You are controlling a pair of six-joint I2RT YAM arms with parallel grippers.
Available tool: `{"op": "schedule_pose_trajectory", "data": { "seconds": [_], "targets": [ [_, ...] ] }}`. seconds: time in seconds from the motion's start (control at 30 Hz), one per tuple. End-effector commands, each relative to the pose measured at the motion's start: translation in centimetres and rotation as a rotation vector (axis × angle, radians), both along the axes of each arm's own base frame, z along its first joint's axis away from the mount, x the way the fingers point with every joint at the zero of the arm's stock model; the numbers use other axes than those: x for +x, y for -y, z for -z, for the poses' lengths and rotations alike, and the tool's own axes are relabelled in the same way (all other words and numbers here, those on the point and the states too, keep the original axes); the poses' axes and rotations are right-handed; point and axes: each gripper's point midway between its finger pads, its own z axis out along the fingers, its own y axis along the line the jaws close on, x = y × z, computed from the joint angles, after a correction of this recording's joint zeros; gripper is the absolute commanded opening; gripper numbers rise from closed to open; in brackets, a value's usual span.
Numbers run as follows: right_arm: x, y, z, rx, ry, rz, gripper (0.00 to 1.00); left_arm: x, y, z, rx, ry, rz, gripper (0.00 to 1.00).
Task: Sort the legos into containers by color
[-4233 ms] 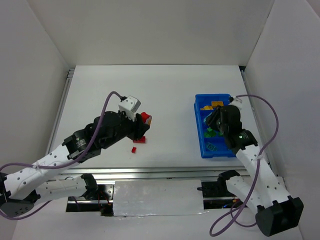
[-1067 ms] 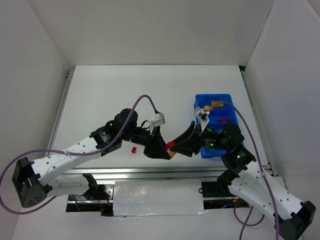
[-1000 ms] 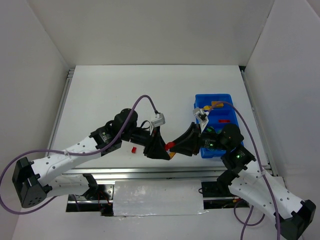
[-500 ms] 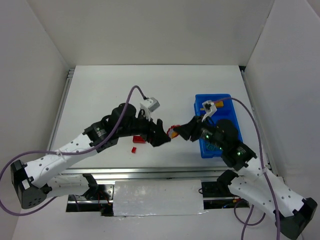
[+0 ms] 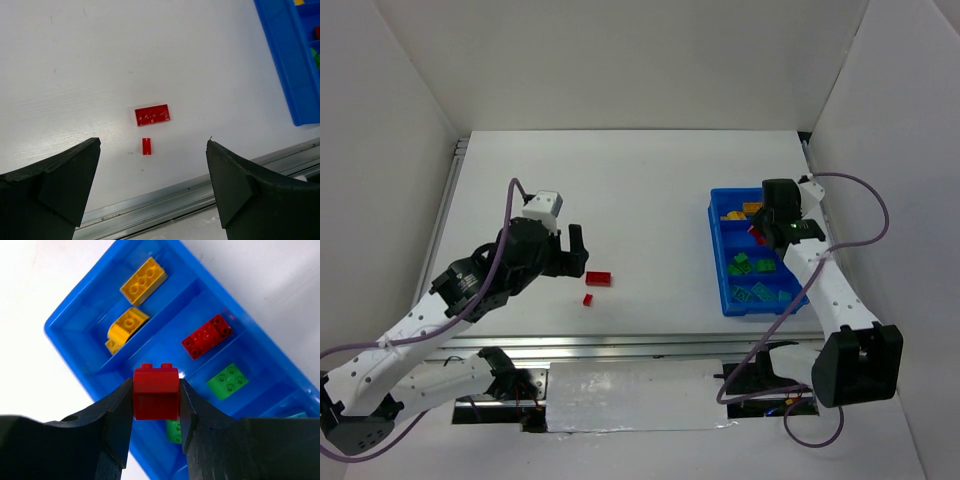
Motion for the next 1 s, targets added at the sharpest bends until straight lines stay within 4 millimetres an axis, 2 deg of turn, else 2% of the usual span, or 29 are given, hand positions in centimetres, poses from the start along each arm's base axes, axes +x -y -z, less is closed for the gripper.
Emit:
{"op": "schedule_pose_trajectory", "data": {
  "seconds": [0.0,0.07,0.17,0.27,0.3,0.37,0.4,0.43,0.47,0.57,0.97],
  "targets": [
    [0.8,2.0,-1.3,-0.041,0.022,0.087,0.0,-0.2,-1.2,1.5,0.081,-0.006,-0.006,0.99],
    [1.0,2.9,-0.9,-0.038,0.022,0.115,0.0,-0.4,-1.2,2.1,0.092,-0.024,0.004,0.99],
    [1.6,3.2,-0.3,0.005,0.02,0.111,0.0,-0.6,-1.4,2.5,0.098,-0.031,-0.001,1.0],
    [2.2,2.6,-0.1,0.029,0.023,0.085,0.0,-1.1,-1.4,2.4,0.086,-0.033,0.01,0.99],
    [2.1,3.6,-0.1,0.028,0.021,0.113,0.0,-1.6,-1.8,2.6,0.091,-0.046,0.014,0.99],
    [2.2,3.7,-0.1,0.032,0.023,0.111,0.0,-2.1,-2.1,2.8,0.095,-0.054,0.022,0.99],
    [2.2,3.7,0.0,0.033,0.024,0.109,0.0,-2.3,-2.6,2.6,0.088,-0.034,0.009,0.99],
    [2.3,3.7,0.1,0.037,0.025,0.106,0.0,-2.4,-3.0,3.3,0.085,-0.035,-0.01,1.0],
    [2.4,3.4,0.2,0.045,0.028,0.093,0.0,-2.4,-3.2,2.9,0.066,-0.011,-0.017,1.0],
    [2.5,3.2,0.2,0.051,0.025,0.082,0.0,-2.7,-2.4,2.5,0.037,0.002,0.035,1.0],
    [2.6,2.8,0.0,0.057,0.033,0.054,0.0,-2.8,-2.5,2.8,0.024,0.001,0.017,0.99]
  ]
}}
